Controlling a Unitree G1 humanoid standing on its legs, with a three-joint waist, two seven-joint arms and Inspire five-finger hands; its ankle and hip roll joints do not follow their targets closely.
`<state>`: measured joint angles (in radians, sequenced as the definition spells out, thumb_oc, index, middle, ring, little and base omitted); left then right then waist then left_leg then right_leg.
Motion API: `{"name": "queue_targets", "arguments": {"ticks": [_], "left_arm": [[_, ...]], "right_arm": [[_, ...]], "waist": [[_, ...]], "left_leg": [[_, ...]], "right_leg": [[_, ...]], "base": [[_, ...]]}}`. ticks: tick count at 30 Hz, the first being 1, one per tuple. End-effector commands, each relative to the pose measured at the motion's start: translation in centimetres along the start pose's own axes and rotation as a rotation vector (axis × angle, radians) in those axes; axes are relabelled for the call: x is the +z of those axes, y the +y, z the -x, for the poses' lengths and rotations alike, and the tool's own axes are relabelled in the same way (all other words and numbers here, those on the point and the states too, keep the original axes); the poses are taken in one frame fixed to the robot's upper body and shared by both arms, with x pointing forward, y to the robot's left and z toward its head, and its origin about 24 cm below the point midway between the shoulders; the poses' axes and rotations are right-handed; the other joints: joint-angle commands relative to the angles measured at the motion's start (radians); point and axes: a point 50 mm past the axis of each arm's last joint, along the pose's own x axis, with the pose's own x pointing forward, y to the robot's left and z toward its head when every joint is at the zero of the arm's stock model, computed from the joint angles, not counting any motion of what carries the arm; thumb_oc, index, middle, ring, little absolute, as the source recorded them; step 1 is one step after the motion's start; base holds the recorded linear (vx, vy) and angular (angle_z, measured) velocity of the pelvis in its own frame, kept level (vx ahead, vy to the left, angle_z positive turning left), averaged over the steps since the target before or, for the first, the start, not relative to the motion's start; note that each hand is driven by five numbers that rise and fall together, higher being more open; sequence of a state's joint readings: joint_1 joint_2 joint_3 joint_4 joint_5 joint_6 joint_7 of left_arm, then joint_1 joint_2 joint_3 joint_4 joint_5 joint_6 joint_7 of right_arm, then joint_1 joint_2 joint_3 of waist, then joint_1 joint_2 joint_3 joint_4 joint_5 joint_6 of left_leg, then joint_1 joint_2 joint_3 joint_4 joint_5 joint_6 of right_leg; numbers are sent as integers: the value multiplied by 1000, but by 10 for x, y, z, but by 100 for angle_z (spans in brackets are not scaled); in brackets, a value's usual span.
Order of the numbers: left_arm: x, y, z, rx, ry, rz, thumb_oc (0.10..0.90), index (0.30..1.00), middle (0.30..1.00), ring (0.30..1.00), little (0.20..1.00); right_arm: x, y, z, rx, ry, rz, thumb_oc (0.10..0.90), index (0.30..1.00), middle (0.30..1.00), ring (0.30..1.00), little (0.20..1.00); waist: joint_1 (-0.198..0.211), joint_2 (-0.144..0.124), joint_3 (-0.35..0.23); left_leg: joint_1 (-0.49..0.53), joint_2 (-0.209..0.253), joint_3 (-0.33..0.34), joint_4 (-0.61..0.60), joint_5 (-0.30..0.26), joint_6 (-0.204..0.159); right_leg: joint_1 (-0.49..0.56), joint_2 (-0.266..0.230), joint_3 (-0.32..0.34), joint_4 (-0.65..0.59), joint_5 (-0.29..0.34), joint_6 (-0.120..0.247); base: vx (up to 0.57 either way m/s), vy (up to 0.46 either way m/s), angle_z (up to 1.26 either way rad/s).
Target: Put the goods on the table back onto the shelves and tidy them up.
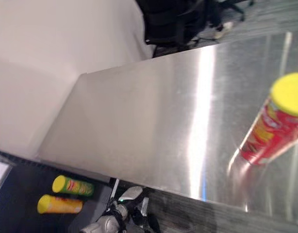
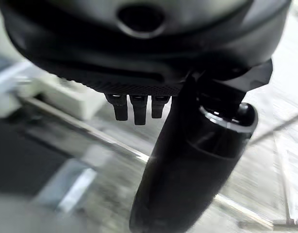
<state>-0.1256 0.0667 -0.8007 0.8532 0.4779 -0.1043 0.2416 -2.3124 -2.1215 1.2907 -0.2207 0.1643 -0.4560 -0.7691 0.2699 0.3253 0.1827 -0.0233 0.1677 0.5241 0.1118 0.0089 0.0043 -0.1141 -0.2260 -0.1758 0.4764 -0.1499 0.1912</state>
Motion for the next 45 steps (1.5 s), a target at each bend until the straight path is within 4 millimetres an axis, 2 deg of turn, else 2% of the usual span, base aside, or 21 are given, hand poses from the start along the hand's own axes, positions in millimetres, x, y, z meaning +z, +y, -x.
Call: {"name": "queue_targets", "arguments": {"ticks": [1, 3, 6, 7, 10, 11, 12, 13, 14, 15, 17, 26, 29, 33, 35, 37, 38, 39, 41, 42, 45], "left_arm": [[90, -8, -19, 34, -262, 77, 800, 900, 900, 900, 900], [87, -11, -16, 22, -262, 75, 800, 900, 900, 900, 900], [85, -12, -15, 17, -256, 77, 800, 900, 900, 900, 900], [82, -16, -15, -2, -242, 57, 800, 900, 900, 900, 900], [84, -18, -14, -20, -271, 11, 800, 900, 900, 900, 900], [86, -18, -14, -34, -295, -23, 800, 900, 900, 900, 900], [88, -17, -15, -35, -306, -47, 800, 900, 900, 900, 900], [90, -13, -16, -20, -307, -32, 800, 900, 900, 900, 900], [90, -13, -17, -19, -306, -29, 800, 900, 900, 900, 900], [87, -9, -18, -3, -278, 24, 800, 900, 900, 900, 900], [87, -11, -19, -1, -252, 68, 800, 900, 900, 900, 900], [76, -27, -15, -52, -187, 106, 800, 900, 900, 900, 900], [79, -31, -13, -65, -195, 103, 800, 900, 900, 900, 900], [88, -35, -13, -64, -199, 154, 800, 900, 900, 900, 900], [95, -38, -13, -65, -191, 221, 800, 900, 900, 900, 900], [96, -40, -12, -66, -176, 255, 800, 900, 900, 900, 900], [93, -45, -10, -69, -140, 316, 800, 900, 900, 900, 900], [92, -46, -10, -72, -135, 322, 800, 900, 900, 900, 900], [92, -47, -9, -68, -113, 399, 800, 900, 900, 900, 900], [92, -47, -9, -68, -113, 399, 800, 900, 900, 900, 900], [78, -51, -6, -73, -66, 439, 800, 900, 900, 900, 900]], "right_arm": [[-8, -19, 19, -7, 144, 25, 800, 900, 900, 900, 900], [-12, -22, 19, -18, 171, 1, 800, 900, 900, 900, 900], [-13, -21, 20, -5, 180, -5, 800, 900, 900, 900, 900], [-11, -19, 20, 7, 173, -11, 800, 900, 900, 900, 900], [-10, -21, 19, -15, 167, -27, 800, 900, 900, 900, 900], [-8, -19, 18, -10, 163, -50, 800, 900, 900, 900, 900], [-6, -15, 18, 15, 163, -98, 800, 900, 900, 900, 900], [-6, -13, 18, 35, 172, -112, 800, 900, 900, 900, 900], [-6, -13, 18, 36, 172, -117, 800, 900, 900, 900, 900], [-9, -9, 21, 75, 197, -106, 800, 900, 900, 900, 900], [-11, -6, 22, 108, 222, -115, 800, 900, 900, 900, 900], [-13, -5, 24, 136, 255, -167, 800, 900, 900, 900, 900], [-15, -6, 25, 146, 278, -190, 800, 900, 900, 900, 900], [-20, 0, 30, 194, 346, -271, 800, 900, 900, 900, 900], [-27, 10, 40, 280, 450, -380, 800, 900, 900, 900, 900], [-30, 14, 45, 316, 502, -439, 800, 900, 900, 900, 900], [-33, 22, 53, 392, 576, -550, 800, 900, 900, 900, 900], [-34, 23, 54, 398, 581, -565, 800, 900, 900, 900, 900], [-32, 40, 72, 544, 688, -689, 800, 900, 900, 900, 900], [-32, 40, 72, 544, 688, -689, 800, 900, 900, 900, 900], [-23, 57, 88, 692, 765, -830, 800, 900, 900, 900, 900]], "waist": [[89, 21, -76], [111, 24, -53], [109, 33, -51], [95, 43, -53], [90, 45, -45], [88, 43, -35], [73, 34, -16], [61, 28, -15], [56, 28, -13], [29, 22, -26], [8, 26, -36], [-12, 13, -89], [-24, 23, -101], [-46, 63, -111], [-97, 107, -124], [-128, 124, -133], [-193, 138, -146], [-199, 139, -148], [-274, 163, -156], [-274, 163, -156], [-349, 152, -170]], "left_leg": [[-61, 20, 3, -117, 89, -36], [-115, 92, -21, -76, 141, -77], [-134, 120, -29, -75, 172, -86], [-143, 168, -54, -115, 236, -124], [-156, 207, -66, -152, 300, -152], [-153, 207, -94, -154, 294, -157], [-160, 175, -174, -71, 218, -132], [-151, 154, -191, -41, 168, -123], [-158, 151, -191, -28, 160, -117], [-137, 131, -193, -3, 113, -105], [-137, 121, -178, 4, 129, -104], [-85, 132, -122, -46, 153, -120], [-65, 139, -107, -62, 160, -125], [-54, 148, -95, -73, 173, -133], [-41, 158, -78, -81, 187, -139], [-35, 162, -73, -85, 193, -143], [-23, 169, -67, -91, 201, -153], [-25, 171, -66, -92, 209, -150], [-15, 179, -57, -95, 215, -162], [-15, 179, -57, -95, 215, -162], [-6, 191, -47, -98, 229, -170]], "right_leg": [[317, 54, -41, -344, 42, -27], [335, 116, -54, -430, -4, -57], [335, 143, -58, -453, -2, -70], [337, 191, -66, -486, -2, -87], [326, 208, -78, -487, 8, -96], [314, 209, -69, -483, 12, -100], [295, 193, -57, -476, 32, -108], [287, 183, -59, -476, 38, -113], [287, 179, -63, -477, 41, -111], [286, 175, -73, -474, 35, -114], [286, 177, -75, -468, 30, -120], [291, 164, -64, -482, 39, -106], [294, 165, -52, -488, 42, -105], [294, 169, -42, -494, 43, -105], [288, 173, -29, -492, 44, -105], [286, 176, -24, -492, 45, -106], [289, 181, -15, -492, 41, -107], [288, 184, -18, -492, 46, -108], [285, 186, -4, -492, 42, -108], [285, 186, -4, -492, 42, -108], [280, 195, 7, -494, 45, -108]], "base": [[-259, -296, -92], [-349, -274, -91], [-222, -136, -15], [-221, -154, -2], [-207, -92, -7], [-343, -124, 3], [-340, -119, -20], [-261, -68, -38], [-71, 27, -25], [3, 99, -9], [-3, 91, 18], [27, 43, -5], [-6, 3, -14], [-29, -8, -11], [-62, -13, -5], [-37, -16, -12], [-47, -15, -20], [-50, -17, -25], [-48, -26, -10], [-39, -32, -5], [-44, -26, -19]]}}
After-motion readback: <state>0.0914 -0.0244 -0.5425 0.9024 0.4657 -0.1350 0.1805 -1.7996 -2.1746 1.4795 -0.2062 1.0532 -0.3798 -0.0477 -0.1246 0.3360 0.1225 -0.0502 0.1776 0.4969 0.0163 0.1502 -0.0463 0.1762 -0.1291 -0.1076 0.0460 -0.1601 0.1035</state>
